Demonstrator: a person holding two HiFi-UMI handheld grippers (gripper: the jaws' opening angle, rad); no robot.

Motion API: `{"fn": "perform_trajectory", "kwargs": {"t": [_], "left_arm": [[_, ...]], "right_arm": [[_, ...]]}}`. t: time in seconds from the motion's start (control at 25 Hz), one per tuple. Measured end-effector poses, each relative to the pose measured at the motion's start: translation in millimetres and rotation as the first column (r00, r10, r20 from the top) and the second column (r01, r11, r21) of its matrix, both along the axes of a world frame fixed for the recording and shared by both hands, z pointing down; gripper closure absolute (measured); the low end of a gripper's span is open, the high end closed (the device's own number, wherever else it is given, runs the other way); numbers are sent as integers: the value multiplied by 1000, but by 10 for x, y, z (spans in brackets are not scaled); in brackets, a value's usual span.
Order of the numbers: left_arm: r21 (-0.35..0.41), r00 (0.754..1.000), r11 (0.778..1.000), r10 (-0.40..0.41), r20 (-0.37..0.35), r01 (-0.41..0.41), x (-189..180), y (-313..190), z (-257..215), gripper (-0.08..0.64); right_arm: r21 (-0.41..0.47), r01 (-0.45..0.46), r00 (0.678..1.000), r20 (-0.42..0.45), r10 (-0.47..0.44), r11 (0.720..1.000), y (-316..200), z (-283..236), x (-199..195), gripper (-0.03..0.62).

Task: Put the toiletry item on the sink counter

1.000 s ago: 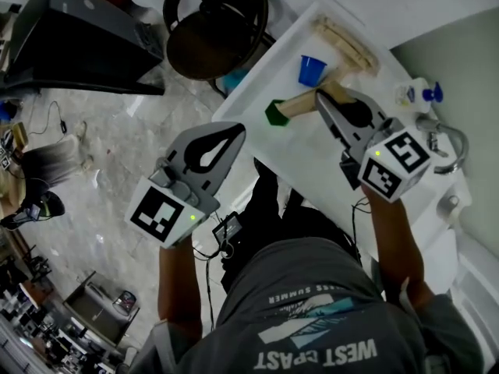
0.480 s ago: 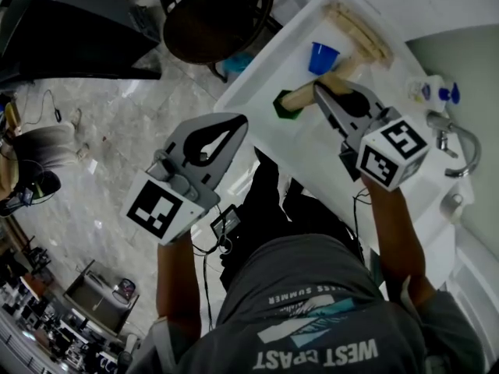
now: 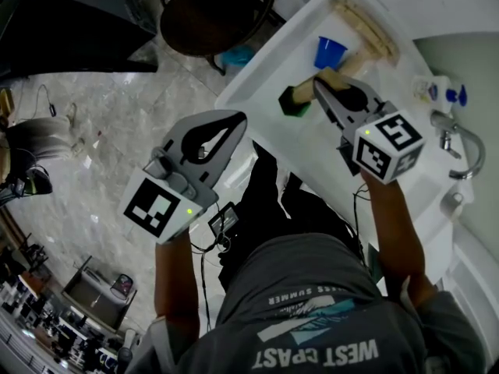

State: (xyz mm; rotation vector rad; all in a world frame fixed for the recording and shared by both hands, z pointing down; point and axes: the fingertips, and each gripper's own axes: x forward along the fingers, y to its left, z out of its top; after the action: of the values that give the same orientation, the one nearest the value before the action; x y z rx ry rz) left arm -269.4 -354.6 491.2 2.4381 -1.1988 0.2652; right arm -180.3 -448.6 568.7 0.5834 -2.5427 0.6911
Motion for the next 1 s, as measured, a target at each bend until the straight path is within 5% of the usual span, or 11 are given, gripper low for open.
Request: {"fn": "perform_trajectory", "kwargs": {"t": [0.2, 0.52, 1.0], "left_arm": [[2, 1000, 1000, 1, -4, -1, -1, 17, 19, 557], [19, 1000, 1000, -4, -2, 4, -9, 72, -31, 558], [80, 1000, 997, -15, 15, 13, 31, 231, -308, 557]], "right_arm": [[12, 3, 999, -46, -2, 1000, 14, 127, 22, 535], [49, -3, 999, -49, 6, 999, 6, 61, 9, 430], [127, -9, 1000, -25, 12, 992, 95, -349, 84, 417]]}}
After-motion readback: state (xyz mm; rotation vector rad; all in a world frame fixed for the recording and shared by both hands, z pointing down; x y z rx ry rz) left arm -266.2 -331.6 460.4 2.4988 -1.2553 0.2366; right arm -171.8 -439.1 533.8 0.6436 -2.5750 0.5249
